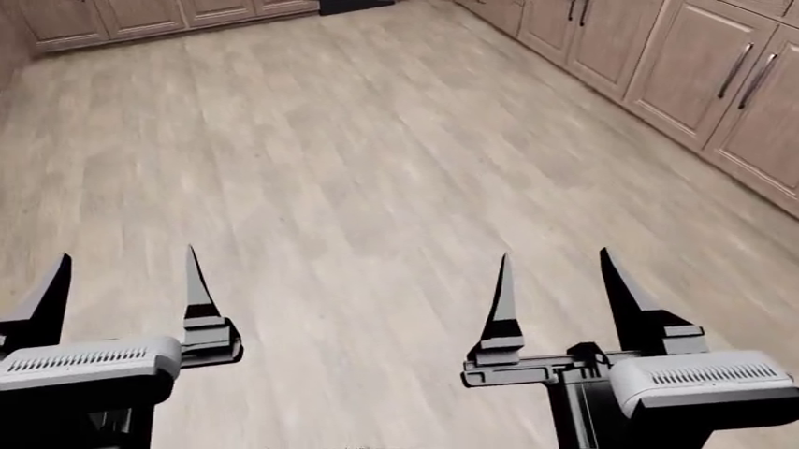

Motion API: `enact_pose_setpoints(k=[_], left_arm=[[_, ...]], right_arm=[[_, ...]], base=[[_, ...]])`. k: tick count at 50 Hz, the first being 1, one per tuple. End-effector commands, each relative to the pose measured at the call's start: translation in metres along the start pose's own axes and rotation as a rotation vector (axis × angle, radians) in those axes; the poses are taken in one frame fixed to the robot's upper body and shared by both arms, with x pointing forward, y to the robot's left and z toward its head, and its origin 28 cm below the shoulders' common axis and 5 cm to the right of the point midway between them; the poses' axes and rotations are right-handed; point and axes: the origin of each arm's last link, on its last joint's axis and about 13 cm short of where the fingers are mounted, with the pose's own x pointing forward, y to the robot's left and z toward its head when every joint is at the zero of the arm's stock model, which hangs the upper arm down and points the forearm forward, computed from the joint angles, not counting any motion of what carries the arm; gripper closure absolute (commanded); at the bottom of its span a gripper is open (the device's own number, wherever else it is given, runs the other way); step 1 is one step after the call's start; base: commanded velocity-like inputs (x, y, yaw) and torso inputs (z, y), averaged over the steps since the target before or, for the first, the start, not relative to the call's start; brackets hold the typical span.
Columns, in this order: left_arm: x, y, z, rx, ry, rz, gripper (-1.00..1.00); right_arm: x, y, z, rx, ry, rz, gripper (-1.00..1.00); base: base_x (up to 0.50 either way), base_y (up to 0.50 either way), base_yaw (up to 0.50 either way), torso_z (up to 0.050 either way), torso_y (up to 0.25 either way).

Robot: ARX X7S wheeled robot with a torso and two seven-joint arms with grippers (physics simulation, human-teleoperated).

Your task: Pick the pork chop from the counter and place it in the cabinet.

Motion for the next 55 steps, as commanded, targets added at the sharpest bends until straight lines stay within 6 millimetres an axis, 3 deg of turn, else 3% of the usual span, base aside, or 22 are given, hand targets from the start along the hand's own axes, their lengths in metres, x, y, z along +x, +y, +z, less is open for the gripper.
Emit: enact_pose_setpoints(k=[1,38,55], left_arm=[[-0.001,0.002,-0.002,-0.001,0.004,0.006,-1.00],[0.002,-0.001,-0.002,0.000,0.000,-0.008,-1.00],[0.001,-0.001,-0.002,0.006,0.002,-0.007,-1.00]], right_arm=[[-0.001,0.000,0.000,-0.002,0.002,-0.001,-1.00],[-0.002,-0.004,0.014,-0.016,-0.049,-0.021,-1.00],[-0.004,-0.004,0.008,-0.016,-0.029,-0.021,-1.00]], base=[[0.00,0.00,0.50,0.000,0.000],[0.00,0.00,0.50,0.000,0.000],[0.00,0.00,0.50,0.000,0.000]])
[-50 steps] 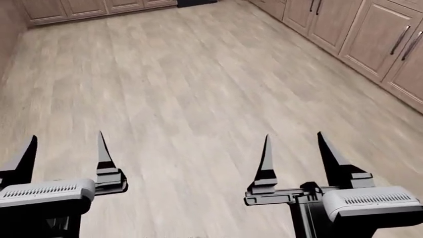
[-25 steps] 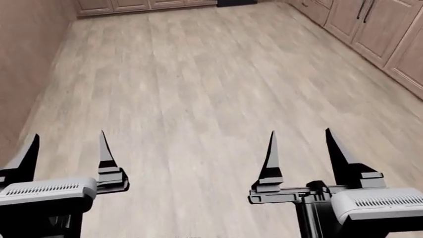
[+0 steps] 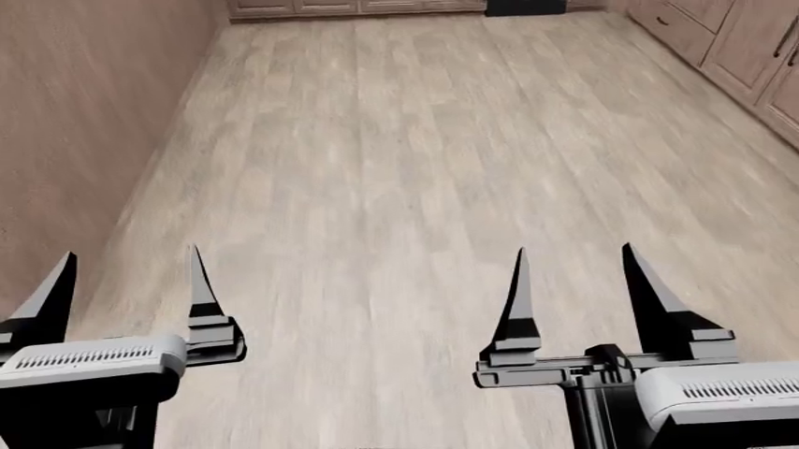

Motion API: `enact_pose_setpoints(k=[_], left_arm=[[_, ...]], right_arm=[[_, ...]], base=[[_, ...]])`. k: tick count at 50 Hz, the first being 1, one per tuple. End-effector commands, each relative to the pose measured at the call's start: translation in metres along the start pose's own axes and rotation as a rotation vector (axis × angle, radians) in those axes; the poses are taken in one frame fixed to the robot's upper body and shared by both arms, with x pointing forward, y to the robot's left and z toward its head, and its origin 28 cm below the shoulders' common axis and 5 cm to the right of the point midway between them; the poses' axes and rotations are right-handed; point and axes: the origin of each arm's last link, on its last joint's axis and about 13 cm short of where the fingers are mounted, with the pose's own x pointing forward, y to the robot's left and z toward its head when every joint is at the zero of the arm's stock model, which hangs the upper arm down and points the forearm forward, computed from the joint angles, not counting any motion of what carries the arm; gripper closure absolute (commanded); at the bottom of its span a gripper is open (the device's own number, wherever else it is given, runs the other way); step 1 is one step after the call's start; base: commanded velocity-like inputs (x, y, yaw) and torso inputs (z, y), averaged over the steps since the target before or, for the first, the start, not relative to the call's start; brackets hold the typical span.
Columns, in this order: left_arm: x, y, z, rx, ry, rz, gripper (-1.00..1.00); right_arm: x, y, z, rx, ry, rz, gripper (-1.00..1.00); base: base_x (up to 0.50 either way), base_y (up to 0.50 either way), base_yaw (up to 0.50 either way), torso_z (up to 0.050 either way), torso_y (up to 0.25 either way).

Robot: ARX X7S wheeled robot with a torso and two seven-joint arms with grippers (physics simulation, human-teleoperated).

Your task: Pick the pork chop from the counter and place it in the cabinet.

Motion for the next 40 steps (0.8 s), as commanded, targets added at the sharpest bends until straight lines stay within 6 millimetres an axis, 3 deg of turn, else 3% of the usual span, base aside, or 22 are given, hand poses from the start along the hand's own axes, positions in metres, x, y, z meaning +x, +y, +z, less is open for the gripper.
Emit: enact_pose_setpoints(k=[1,40], left_arm=[[-0.0008,0.0000,-0.0008,0.002,0.002,0.000,-1.00],[0.0017,0.0029,-0.0069,0.004,0.018,0.005,-1.00]], right_arm=[[-0.0014,0.0000,-0.0032,-0.002,0.013,0.000,-1.00],[0.0032,0.0031,-0.0110,-0.025,0.049,0.013,-1.00]], base=[[0.00,0.00,0.50,0.000,0.000],[0.00,0.00,0.50,0.000,0.000]])
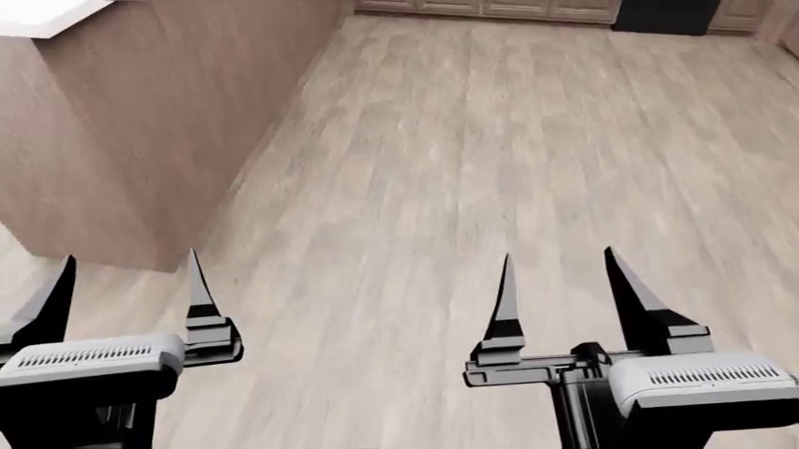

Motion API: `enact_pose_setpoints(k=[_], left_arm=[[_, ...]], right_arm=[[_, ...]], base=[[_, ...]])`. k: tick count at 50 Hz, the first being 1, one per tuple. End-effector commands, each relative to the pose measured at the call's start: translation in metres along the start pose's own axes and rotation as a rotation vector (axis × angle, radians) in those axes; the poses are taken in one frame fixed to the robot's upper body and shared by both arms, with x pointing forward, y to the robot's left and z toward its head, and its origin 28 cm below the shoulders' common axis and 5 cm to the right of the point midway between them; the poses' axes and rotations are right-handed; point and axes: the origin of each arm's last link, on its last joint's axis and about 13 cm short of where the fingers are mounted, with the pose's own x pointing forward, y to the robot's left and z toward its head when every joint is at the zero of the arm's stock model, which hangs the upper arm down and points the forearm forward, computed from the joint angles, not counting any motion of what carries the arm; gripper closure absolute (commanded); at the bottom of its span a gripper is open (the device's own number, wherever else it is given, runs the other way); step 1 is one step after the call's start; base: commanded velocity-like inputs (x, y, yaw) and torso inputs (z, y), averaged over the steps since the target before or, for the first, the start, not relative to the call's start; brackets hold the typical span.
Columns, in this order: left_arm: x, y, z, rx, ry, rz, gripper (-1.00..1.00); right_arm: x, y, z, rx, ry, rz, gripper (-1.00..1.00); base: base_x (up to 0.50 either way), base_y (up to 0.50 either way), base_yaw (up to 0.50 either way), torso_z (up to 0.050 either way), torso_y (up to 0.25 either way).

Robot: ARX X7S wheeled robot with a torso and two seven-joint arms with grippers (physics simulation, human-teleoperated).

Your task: Pick the pork chop from the counter and place it in the cabinet.

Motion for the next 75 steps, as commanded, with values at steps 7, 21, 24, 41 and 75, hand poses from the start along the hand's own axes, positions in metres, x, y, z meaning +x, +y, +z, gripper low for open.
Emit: enact_pose_setpoints(k=[7,21,24,41,75], left_arm=[[0.001,0.000,-0.004,0.003,0.006,-0.001,-1.00],[0.002,0.001,-0.007,0.005,0.013,0.001,-1.00],[0.002,0.000,-0.008,0.005,0.016,-0.001,-1.00],[0.005,-0.003,-0.011,0.016,0.021,-0.007,-1.00],[0.006,-0.003,-0.015,0.019,0.029,-0.007,-1.00]], right_arm=[[0.001,0.001,-0.003,0.000,0.011,-0.001,-1.00],[0.002,0.002,-0.006,0.000,0.018,0.001,-1.00],[0.003,0.002,-0.007,0.002,0.021,0.002,-1.00],[0.005,0.001,-0.012,0.013,0.033,0.006,-1.00],[0.005,0.002,-0.016,0.012,0.047,0.005,-1.00]], base=[[0.00,0.00,0.50,0.000,0.000],[0.00,0.00,0.50,0.000,0.000],[0.00,0.00,0.50,0.000,0.000],[0.00,0.00,0.50,0.000,0.000],[0.00,0.00,0.50,0.000,0.000]])
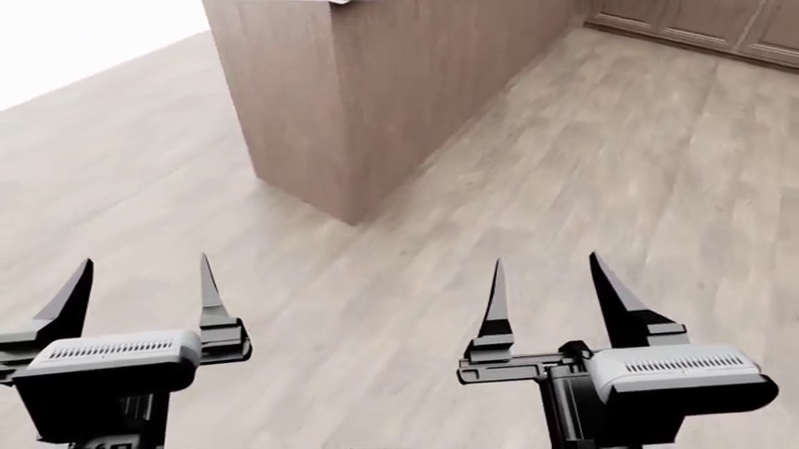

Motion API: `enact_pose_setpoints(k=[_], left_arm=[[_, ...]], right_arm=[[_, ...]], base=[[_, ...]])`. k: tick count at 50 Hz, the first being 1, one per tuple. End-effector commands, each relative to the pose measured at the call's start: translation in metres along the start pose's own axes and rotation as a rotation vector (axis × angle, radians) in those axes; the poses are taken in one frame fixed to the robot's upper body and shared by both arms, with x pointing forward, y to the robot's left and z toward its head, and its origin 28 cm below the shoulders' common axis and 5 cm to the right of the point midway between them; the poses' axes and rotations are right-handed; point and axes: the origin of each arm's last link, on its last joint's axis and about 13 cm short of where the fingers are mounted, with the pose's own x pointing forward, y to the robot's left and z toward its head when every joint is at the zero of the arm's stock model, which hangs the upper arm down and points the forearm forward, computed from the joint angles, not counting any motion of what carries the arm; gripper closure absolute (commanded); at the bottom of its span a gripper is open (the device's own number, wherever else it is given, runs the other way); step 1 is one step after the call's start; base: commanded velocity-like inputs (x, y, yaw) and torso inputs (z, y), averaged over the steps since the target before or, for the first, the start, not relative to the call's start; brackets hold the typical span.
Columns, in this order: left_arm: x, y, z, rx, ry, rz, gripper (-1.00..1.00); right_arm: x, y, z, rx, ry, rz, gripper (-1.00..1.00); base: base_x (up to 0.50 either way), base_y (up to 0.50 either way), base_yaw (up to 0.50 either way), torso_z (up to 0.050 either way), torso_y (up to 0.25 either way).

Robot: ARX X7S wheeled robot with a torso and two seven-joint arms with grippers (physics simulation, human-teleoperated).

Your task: Pick the pork chop from the counter and place it in the cabinet.

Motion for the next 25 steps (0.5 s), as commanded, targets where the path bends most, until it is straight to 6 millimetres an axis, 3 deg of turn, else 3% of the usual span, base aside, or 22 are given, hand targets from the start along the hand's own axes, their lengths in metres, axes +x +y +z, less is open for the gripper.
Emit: enact_pose_setpoints(k=[1,25], left_arm=[[0.0018,-0.0007,-0.0018,0.004,0.004,0.001,-1.00],[0.0021,-0.0020,-0.0049,0.006,0.009,-0.009,-1.00]], right_arm=[[0.0015,-0.0001,-0.0035,0.004,0.009,0.000,-1.00],[0.0004,-0.0006,-0.0054,-0.002,0.019,-0.005,-1.00]], base=[[0.00,0.00,0.50,0.000,0.000],[0.00,0.00,0.50,0.000,0.000]])
